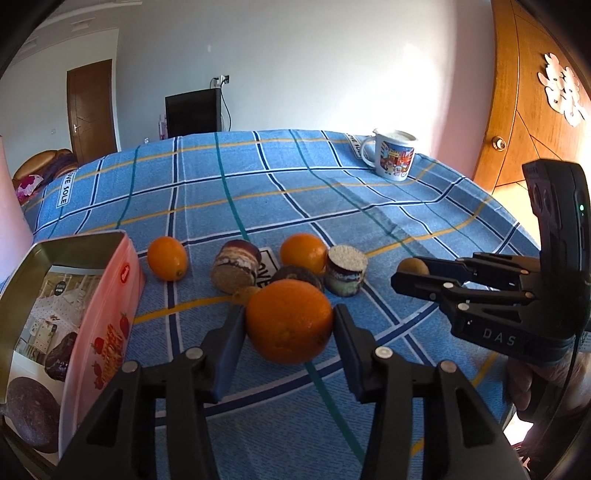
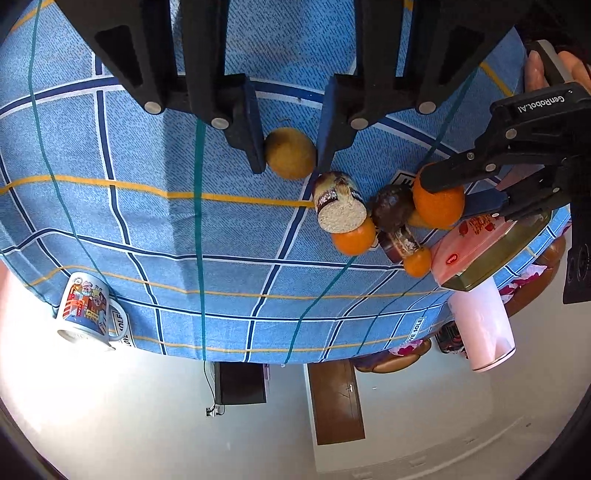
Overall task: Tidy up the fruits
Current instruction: 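Grasp the large orange with the left tool while the right tool grasps the yellow round fruit, then lift the orange and yellow fruit and carry them over the tin box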
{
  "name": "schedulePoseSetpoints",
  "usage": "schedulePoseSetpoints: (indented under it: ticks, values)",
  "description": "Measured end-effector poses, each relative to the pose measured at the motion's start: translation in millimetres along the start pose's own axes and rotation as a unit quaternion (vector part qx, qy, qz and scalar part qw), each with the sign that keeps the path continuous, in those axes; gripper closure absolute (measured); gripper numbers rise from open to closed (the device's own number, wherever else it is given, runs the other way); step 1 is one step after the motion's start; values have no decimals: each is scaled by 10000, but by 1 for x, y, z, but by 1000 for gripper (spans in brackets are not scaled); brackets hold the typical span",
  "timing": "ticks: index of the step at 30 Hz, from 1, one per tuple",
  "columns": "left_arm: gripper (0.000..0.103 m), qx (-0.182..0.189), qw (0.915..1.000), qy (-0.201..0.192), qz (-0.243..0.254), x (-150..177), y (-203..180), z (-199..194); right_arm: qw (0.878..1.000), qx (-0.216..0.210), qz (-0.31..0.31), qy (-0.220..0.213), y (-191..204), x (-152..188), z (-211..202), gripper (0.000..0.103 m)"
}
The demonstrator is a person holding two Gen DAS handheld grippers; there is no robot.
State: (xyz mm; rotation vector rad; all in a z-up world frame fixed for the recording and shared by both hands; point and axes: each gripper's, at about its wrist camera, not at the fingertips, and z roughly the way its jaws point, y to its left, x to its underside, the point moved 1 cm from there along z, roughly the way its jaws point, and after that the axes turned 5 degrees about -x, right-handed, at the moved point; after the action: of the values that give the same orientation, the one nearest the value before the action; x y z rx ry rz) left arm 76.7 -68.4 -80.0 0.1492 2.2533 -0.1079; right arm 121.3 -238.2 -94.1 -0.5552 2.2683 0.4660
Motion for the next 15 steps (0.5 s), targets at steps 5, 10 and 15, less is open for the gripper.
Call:
schedulePoseSetpoints:
  ticks: [5,10,15]
  values:
    - [53,-116,9997,-197,46,0,0,-5,9994,-97,-75,-326,2,1,-10,74]
    - [53,-144,9992,-384,16,1,1,-12,9981,-170,-130,-580,3,3,-18,74]
    - [53,-232,9981,-565,64,2,-1,-17,9969,-198,-184,-737,6,4,-23,74]
